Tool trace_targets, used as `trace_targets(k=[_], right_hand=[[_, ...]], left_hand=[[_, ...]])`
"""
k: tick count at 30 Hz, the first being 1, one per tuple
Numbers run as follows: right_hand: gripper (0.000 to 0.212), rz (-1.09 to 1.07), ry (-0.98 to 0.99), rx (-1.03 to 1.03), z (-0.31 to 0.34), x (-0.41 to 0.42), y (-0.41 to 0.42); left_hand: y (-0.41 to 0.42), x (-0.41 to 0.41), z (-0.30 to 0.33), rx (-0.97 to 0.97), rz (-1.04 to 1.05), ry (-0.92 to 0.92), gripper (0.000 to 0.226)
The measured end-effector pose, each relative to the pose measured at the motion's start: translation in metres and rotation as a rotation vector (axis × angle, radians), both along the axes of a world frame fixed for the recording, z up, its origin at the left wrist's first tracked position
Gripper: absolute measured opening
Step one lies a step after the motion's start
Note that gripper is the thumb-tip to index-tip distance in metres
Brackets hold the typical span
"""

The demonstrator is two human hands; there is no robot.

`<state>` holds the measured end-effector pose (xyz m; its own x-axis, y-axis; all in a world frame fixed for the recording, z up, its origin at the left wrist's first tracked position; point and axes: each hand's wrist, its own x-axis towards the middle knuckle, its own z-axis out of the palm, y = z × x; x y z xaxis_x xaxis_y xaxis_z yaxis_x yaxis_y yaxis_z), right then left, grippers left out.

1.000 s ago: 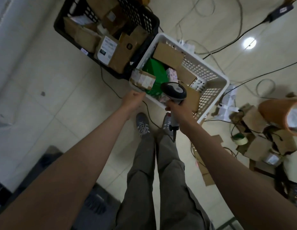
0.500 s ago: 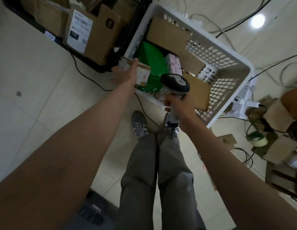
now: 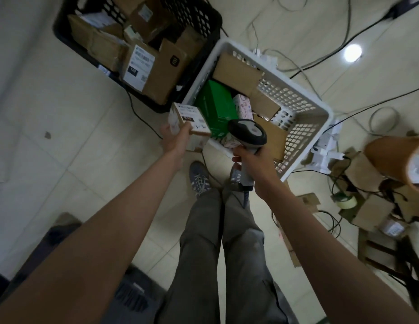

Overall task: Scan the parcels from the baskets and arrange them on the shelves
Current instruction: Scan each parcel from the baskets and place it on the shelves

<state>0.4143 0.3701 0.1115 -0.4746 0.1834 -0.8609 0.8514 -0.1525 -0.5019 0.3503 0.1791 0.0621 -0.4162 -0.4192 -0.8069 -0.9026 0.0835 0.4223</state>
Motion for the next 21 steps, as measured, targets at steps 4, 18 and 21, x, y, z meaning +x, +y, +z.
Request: trace_targets(k=[4,18,21], right_hand=[[0.026,0.053,0.098,-0.005,0.073,-0.006,-0.002],[0.013,0.389,0.477,0.013,0.354,-0.066,-0.112],[0.017,0.469,0.607,-0.036,0.416,-0.079,-0.165]], left_hand=[[-0.018,0.02,0.071,0.043,-0.032,0.032,0.071],[-0.125,0.025,0.345,0.189,0.187,0.364,0.038],[-0.175,0.027,0.402,0.19,0.224,0.503,0.033]])
